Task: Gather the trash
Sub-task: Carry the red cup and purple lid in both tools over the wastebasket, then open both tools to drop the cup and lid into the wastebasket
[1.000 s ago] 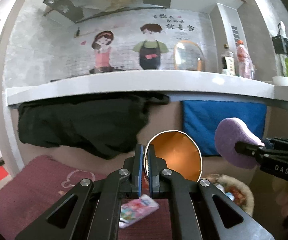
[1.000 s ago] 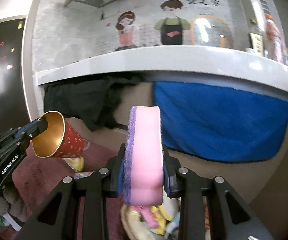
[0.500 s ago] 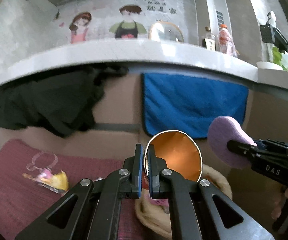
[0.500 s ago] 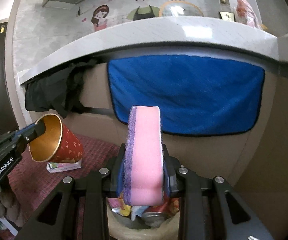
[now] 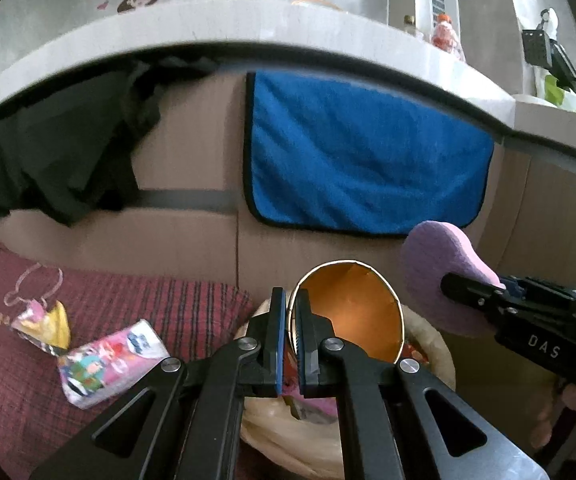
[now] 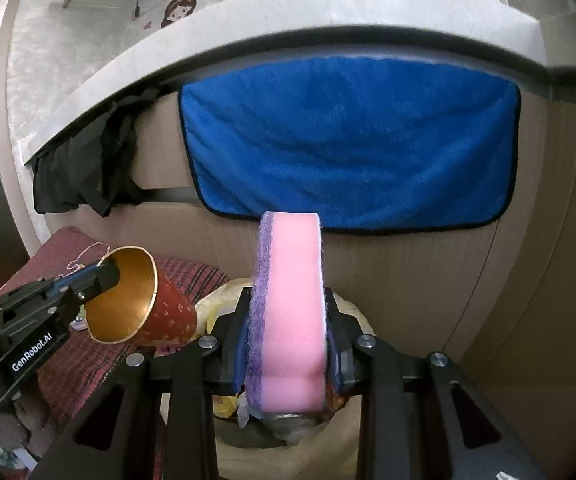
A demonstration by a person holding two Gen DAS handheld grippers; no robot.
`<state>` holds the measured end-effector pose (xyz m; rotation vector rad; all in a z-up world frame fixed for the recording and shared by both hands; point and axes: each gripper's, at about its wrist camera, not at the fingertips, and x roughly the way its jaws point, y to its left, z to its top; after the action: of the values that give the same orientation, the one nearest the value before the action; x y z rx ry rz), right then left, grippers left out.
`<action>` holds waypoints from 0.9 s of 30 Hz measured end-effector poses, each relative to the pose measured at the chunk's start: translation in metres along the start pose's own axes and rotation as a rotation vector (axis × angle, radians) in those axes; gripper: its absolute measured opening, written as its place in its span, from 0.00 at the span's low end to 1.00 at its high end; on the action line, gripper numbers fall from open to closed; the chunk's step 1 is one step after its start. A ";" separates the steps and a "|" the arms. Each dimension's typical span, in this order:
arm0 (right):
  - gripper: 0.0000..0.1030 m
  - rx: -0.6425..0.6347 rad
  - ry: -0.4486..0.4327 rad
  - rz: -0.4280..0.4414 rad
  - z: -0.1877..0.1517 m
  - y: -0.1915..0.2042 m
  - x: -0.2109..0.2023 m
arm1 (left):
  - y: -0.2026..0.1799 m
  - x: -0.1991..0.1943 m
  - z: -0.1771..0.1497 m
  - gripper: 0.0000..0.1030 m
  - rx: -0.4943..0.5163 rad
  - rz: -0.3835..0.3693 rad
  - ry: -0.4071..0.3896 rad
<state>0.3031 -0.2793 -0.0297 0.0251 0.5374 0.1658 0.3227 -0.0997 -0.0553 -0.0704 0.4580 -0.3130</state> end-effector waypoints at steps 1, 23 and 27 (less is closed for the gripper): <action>0.27 0.001 0.004 -0.001 -0.002 0.000 0.002 | 0.000 0.003 -0.001 0.04 -0.003 -0.002 0.007; 0.46 0.076 0.035 0.010 -0.015 -0.014 0.024 | 0.039 0.008 0.024 0.44 -0.129 -0.153 0.036; 0.46 0.081 0.029 0.014 -0.008 -0.012 0.017 | 0.065 -0.012 0.035 0.44 -0.150 -0.082 0.010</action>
<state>0.3155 -0.2885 -0.0463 0.1054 0.5724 0.1584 0.3460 -0.0344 -0.0280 -0.2342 0.4886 -0.3594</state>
